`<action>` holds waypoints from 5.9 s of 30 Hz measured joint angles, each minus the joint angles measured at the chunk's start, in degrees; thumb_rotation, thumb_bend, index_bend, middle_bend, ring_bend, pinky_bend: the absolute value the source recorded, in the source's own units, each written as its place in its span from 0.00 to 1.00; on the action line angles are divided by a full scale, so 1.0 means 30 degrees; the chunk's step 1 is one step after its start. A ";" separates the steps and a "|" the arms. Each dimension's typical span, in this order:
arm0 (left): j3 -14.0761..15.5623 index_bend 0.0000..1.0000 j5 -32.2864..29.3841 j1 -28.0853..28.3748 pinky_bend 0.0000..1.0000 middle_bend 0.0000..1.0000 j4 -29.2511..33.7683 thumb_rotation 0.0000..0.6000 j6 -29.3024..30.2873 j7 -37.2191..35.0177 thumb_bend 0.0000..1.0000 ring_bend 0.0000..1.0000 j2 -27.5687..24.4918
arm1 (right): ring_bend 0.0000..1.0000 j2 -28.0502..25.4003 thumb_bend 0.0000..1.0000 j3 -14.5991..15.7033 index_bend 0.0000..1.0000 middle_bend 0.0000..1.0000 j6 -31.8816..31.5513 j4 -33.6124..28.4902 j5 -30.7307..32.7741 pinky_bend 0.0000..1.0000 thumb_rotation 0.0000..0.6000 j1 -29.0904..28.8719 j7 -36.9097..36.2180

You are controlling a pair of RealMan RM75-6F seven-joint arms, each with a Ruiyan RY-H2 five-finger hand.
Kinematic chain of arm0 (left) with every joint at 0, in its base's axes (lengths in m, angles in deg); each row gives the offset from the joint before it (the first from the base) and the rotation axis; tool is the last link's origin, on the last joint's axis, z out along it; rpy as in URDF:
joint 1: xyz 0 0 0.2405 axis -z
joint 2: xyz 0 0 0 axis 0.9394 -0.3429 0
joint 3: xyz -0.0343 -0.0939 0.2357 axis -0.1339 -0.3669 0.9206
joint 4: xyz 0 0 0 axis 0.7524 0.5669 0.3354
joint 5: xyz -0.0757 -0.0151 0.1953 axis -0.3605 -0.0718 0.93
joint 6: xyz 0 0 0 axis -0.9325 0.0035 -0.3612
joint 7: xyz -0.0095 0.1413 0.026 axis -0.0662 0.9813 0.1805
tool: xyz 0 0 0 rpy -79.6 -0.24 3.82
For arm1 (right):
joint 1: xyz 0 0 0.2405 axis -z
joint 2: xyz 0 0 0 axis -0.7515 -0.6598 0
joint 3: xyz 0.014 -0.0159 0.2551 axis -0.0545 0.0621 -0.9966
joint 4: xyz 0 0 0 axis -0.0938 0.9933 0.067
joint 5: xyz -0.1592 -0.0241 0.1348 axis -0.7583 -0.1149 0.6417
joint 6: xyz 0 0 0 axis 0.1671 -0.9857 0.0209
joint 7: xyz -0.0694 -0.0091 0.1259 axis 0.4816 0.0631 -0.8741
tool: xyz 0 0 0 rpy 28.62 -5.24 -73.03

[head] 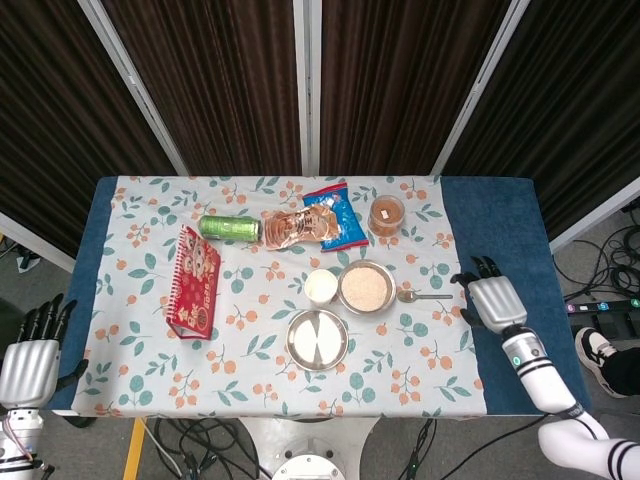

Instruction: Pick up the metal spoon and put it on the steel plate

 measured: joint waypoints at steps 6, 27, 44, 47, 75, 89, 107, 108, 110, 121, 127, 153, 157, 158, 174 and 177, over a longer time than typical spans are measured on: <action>0.0020 0.13 -0.0013 0.0018 0.11 0.10 0.0006 1.00 -0.0054 0.0021 0.26 0.05 0.0015 | 0.01 0.2211 0.27 0.0008 0.36 0.34 0.1190 0.2553 0.0716 0.04 1.00 -0.1293 0.0868; 0.0032 0.13 -0.0074 -0.0042 0.11 0.10 -0.0210 1.00 -0.0011 -0.0074 0.26 0.05 0.0124 | 0.10 0.4904 0.27 0.0358 0.45 0.47 0.1343 0.6179 0.0755 0.05 1.00 -0.2208 -0.0169; 0.0084 0.13 -0.0105 -0.0139 0.11 0.10 -0.0303 1.00 0.0031 -0.0101 0.26 0.05 0.0176 | 0.11 0.5126 0.27 0.0709 0.48 0.50 0.1478 0.6452 0.0661 0.05 1.00 -0.2421 0.0028; 0.0061 0.13 -0.0106 -0.0104 0.11 0.10 -0.0314 1.00 -0.0009 -0.0096 0.26 0.05 0.0168 | 0.11 0.5232 0.27 0.0733 0.48 0.50 0.1507 0.6610 0.0656 0.05 1.00 -0.2473 0.0063; 0.0086 0.13 -0.0158 -0.0275 0.11 0.10 -0.0481 1.00 0.0143 -0.0237 0.26 0.05 0.0215 | 0.15 0.5455 0.33 0.0836 0.56 0.56 0.1851 0.7150 0.0777 0.05 1.00 -0.2671 -0.0091; 0.0048 0.13 0.0076 -0.0264 0.11 0.10 -0.0469 1.00 0.0322 -0.0328 0.26 0.05 0.0186 | 0.18 0.0255 0.36 0.0714 0.61 0.60 0.1017 0.1574 -0.0417 0.05 1.00 -0.3259 0.2236; 0.0108 0.13 0.0215 -0.0380 0.11 0.10 -0.1307 1.00 0.0406 -0.1273 0.26 0.05 0.0475 | 0.18 0.0743 0.37 0.0756 0.63 0.60 0.5334 -0.0009 0.3820 0.05 1.00 -0.8852 1.2555; 0.0114 0.13 0.0211 -0.0393 0.11 0.10 -0.1396 1.00 0.0401 -0.1352 0.26 0.05 0.0509 | 0.18 0.0917 0.37 0.0881 0.63 0.60 0.5354 0.0054 0.4190 0.04 1.00 -0.9061 1.3056; 0.0118 0.13 0.0199 -0.0416 0.11 0.10 -0.1506 1.00 0.0401 -0.1461 0.26 0.05 0.0553 | 0.18 0.1295 0.37 0.1202 0.63 0.60 0.5333 0.0190 0.5051 0.04 1.00 -0.9531 1.4183; 0.0081 0.13 0.0166 -0.0474 0.11 0.10 -0.1889 1.00 0.0413 -0.1852 0.26 0.05 0.0683 | 0.18 0.2834 0.38 0.2839 0.63 0.60 0.4404 0.0663 0.8682 0.02 1.00 -1.1827 1.7932; 0.0103 0.13 0.0149 -0.0549 0.11 0.10 -0.1954 1.00 0.0447 -0.1957 0.26 0.05 0.0717 | 0.18 0.3441 0.38 0.3255 0.63 0.60 0.3965 0.0791 0.9071 0.02 1.00 -1.2259 1.7876; -0.0017 0.13 0.0463 -0.0428 0.11 0.10 -0.1039 1.00 0.0668 -0.0992 0.26 0.05 0.0310 | 0.19 0.1220 0.37 0.2901 0.64 0.60 -0.0579 0.0320 0.2553 0.00 1.00 -0.7704 0.5734; -0.0046 0.13 0.0441 -0.0442 0.11 0.10 -0.0920 1.00 0.0726 -0.0898 0.26 0.05 0.0275 | 0.19 0.0606 0.38 0.2225 0.64 0.60 -0.1171 -0.0327 0.1546 0.00 1.00 -0.7495 0.5024; -0.0046 0.13 0.0438 -0.0451 0.11 0.10 -0.0917 1.00 0.0743 -0.0899 0.26 0.05 0.0269 | 0.19 0.0554 0.37 0.2048 0.64 0.60 -0.1126 -0.0509 0.1474 0.00 1.00 -0.7552 0.5010; -0.0009 0.13 0.0232 -0.0630 0.11 0.10 -0.1762 1.00 0.0717 -0.1735 0.26 0.05 0.0599 | 0.19 0.1897 0.38 0.0705 0.64 0.60 0.2328 -0.0916 0.2449 0.00 1.00 -1.0683 0.9400; -0.0015 0.13 0.0201 -0.0672 0.11 0.10 -0.1913 1.00 0.0740 -0.1900 0.26 0.05 0.0664 | 0.19 0.2234 0.38 0.0698 0.64 0.60 0.2809 -0.0785 0.2983 0.00 1.00 -1.1315 1.0878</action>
